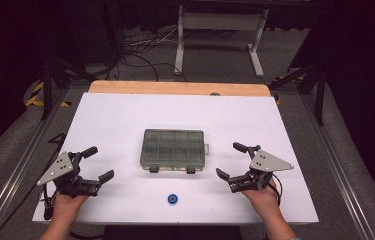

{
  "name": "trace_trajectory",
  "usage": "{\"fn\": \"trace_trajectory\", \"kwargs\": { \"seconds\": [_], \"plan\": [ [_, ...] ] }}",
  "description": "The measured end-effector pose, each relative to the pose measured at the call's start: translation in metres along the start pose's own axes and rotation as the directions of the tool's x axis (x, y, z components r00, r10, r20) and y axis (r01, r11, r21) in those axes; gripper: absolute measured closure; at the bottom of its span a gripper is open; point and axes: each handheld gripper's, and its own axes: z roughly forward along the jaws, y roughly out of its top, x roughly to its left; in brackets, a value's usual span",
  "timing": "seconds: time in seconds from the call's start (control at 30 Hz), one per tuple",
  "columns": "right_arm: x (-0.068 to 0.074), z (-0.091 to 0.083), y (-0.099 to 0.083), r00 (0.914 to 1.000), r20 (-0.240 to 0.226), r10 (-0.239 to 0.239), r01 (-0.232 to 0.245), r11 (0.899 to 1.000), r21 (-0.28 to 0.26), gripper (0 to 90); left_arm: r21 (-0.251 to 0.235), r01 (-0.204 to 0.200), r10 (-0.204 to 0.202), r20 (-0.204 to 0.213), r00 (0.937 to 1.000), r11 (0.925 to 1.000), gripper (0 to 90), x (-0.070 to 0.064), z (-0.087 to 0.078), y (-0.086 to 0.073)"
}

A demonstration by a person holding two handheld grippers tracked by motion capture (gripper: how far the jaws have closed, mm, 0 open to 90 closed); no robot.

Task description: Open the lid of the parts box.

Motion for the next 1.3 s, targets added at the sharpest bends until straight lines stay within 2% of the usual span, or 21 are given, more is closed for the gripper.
{"fn": "trace_trajectory", "kwargs": {
  "seconds": [0.17,0.27,0.83,1.07,1.3],
  "plan": [
    [0.000,0.000,-0.001,1.0000,0.001,0.004,-0.004,1.000,0.001,2.6,0.004,-0.008,0.008,0.004,1.0000,1.0000,0.9,0.001,0.000,0.001],
    [-0.001,0.000,-0.001,1.0000,0.002,0.006,-0.006,1.000,0.003,2.6,-0.001,0.003,-0.003,0.000,1.0000,1.0000,1.0,0.001,0.002,0.001],
    [0.001,0.004,-0.001,0.9999,-0.008,0.008,-0.008,1.000,0.011,2.7,0.019,0.002,-0.002,0.005,1.0000,0.9998,1.5,0.001,0.004,0.001],
    [0.000,0.011,0.005,0.9998,-0.017,0.009,-0.009,1.000,0.015,2.7,0.020,0.009,-0.010,0.023,0.9997,0.9998,1.6,0.002,0.018,0.009],
    [0.001,0.027,0.012,0.9991,-0.043,0.004,-0.002,0.999,0.037,2.7,0.030,0.007,-0.008,0.046,0.9989,0.9995,1.7,0.004,0.032,0.016]
  ]
}}
